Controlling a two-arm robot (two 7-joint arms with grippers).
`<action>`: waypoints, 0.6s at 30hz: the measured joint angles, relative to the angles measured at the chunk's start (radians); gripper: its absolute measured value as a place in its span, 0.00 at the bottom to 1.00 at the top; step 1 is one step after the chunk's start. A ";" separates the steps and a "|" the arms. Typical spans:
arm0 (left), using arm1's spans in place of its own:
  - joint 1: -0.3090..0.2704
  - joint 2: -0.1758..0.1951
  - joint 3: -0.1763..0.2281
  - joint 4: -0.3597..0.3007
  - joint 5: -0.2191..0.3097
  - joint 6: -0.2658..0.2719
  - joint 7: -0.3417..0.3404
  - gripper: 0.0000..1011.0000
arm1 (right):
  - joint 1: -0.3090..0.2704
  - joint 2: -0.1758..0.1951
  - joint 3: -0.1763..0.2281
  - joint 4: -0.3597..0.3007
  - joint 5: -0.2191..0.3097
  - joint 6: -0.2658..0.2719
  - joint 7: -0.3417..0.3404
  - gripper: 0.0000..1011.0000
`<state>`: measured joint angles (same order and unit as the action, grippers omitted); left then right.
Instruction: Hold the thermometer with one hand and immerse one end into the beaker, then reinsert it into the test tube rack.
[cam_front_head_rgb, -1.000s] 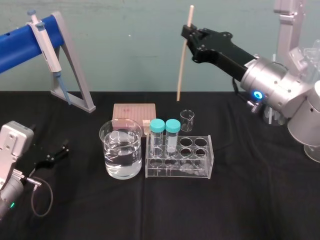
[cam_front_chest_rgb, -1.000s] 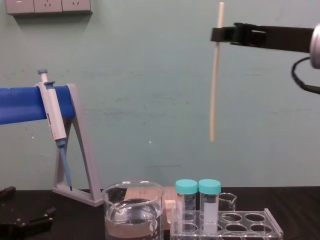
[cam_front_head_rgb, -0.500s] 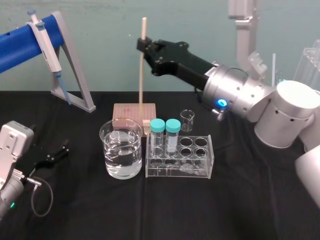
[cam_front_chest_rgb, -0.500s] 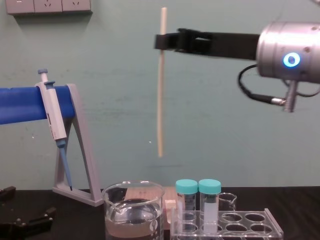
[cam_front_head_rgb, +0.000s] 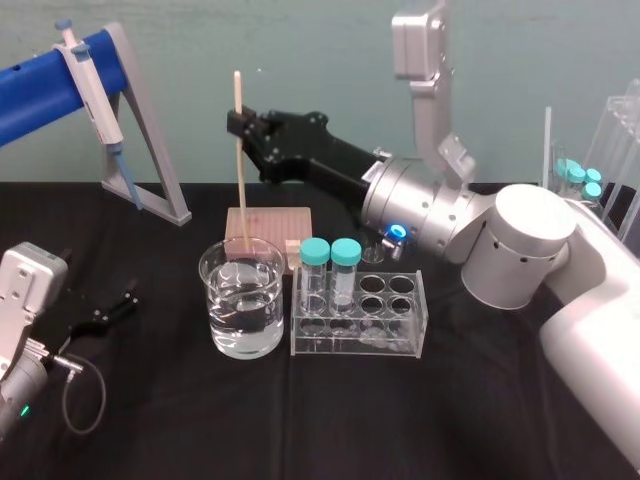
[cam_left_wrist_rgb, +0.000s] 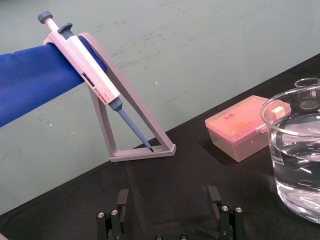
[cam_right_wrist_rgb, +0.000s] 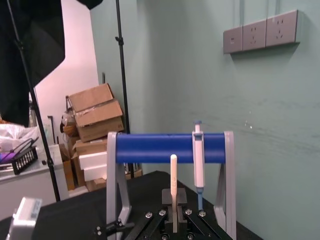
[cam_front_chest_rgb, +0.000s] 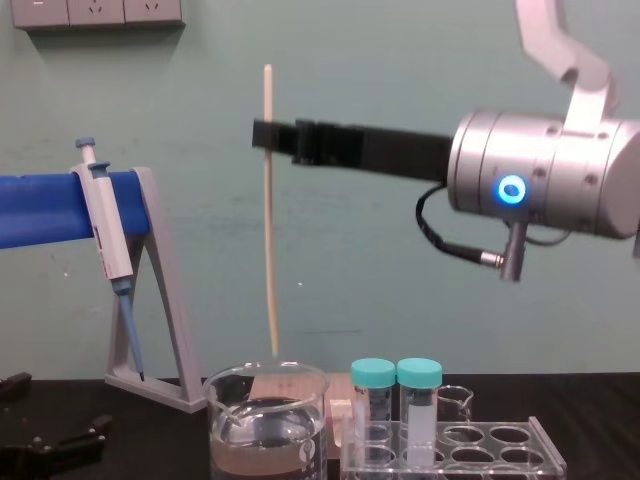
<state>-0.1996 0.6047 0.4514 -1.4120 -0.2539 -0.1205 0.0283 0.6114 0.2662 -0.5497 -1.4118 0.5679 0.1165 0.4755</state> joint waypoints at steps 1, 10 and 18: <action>0.000 0.000 0.000 0.000 0.000 0.000 0.000 0.99 | 0.002 -0.003 -0.005 0.016 -0.003 -0.011 0.007 0.05; 0.000 0.000 0.000 0.000 0.000 0.000 0.000 0.99 | 0.004 -0.018 -0.016 0.098 -0.018 -0.076 0.047 0.05; 0.000 0.000 0.000 0.000 0.000 0.000 0.000 0.99 | 0.011 -0.030 -0.024 0.146 -0.043 -0.109 0.065 0.05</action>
<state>-0.1995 0.6047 0.4514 -1.4120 -0.2539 -0.1205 0.0283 0.6219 0.2362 -0.5736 -1.2660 0.5247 0.0077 0.5409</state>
